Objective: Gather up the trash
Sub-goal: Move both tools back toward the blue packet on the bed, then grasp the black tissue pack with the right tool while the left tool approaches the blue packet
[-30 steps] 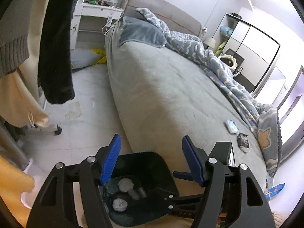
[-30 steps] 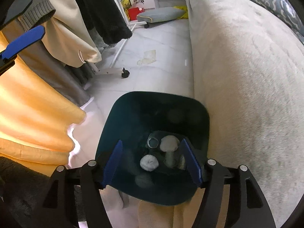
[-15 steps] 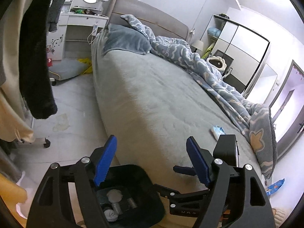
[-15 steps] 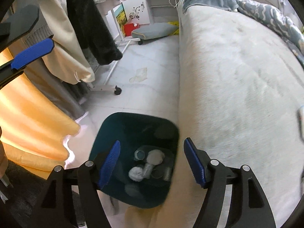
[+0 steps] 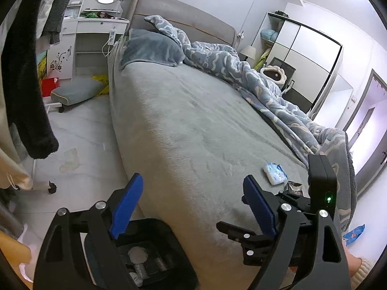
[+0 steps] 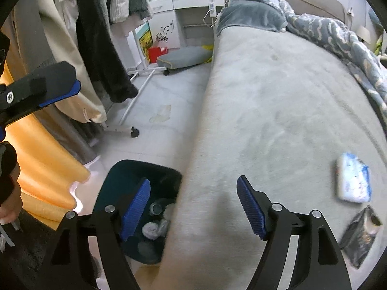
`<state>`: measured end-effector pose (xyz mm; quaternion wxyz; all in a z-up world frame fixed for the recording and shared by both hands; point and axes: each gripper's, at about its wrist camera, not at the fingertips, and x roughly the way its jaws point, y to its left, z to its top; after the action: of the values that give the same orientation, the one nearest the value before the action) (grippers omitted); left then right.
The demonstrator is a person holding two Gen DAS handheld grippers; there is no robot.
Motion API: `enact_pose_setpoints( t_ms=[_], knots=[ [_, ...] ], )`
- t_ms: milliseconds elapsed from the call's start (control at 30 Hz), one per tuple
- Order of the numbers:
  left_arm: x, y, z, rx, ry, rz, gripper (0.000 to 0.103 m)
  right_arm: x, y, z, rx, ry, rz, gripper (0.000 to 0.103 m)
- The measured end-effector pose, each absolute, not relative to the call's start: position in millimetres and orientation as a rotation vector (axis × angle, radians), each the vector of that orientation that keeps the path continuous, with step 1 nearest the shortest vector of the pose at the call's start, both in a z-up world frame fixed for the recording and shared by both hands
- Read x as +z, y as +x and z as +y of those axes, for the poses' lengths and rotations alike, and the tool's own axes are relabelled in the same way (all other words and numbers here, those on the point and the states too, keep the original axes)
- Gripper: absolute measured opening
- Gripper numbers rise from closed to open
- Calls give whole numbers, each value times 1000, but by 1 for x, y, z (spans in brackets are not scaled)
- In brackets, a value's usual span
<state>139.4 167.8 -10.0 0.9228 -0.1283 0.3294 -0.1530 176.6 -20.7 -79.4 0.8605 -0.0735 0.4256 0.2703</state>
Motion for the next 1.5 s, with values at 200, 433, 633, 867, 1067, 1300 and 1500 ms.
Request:
enact_pose_setpoints(
  t_ms=[200, 433, 633, 867, 1067, 1300, 1500],
  knots=[
    [-8, 151, 148, -322, -260, 677, 91, -76, 185, -51, 559, -141, 874, 80],
    [-5, 167, 120, -348, -243, 677, 95, -69, 193, -82, 553, -148, 847, 84],
    [-7, 180, 97, -372, -204, 687, 97, -65, 197, -112, 554, -162, 828, 91],
    [-22, 198, 77, -368, -150, 720, 97, -67, 203, -153, 565, -173, 833, 96],
    [-28, 213, 66, -367, -133, 732, 97, -71, 206, -184, 575, -194, 828, 100],
    [-32, 224, 48, -389, -116, 731, 97, -83, 203, -207, 659, -229, 843, 100],
    [-35, 230, 30, -421, -116, 741, 97, -88, 203, -216, 690, -237, 840, 100]
  ],
)
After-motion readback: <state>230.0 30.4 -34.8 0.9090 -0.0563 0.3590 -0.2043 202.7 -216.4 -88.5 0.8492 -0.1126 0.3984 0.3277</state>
